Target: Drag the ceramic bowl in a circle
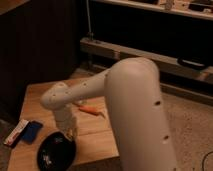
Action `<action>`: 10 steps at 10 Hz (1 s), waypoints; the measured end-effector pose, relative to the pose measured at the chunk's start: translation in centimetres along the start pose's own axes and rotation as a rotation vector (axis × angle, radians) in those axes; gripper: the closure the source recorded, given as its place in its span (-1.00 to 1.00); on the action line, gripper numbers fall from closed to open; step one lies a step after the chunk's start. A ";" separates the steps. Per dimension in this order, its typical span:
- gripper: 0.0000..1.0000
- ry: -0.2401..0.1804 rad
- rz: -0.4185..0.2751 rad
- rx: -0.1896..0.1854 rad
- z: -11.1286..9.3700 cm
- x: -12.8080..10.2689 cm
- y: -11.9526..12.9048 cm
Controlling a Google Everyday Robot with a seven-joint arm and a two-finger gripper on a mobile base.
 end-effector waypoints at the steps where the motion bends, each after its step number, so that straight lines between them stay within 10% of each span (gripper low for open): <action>1: 1.00 -0.008 -0.021 -0.003 0.0 -1.2 0.6; 6: 1.00 -0.026 0.033 0.010 0.5 -6.1 -1.9; 10: 1.00 -0.021 0.271 0.033 1.2 -1.6 -9.1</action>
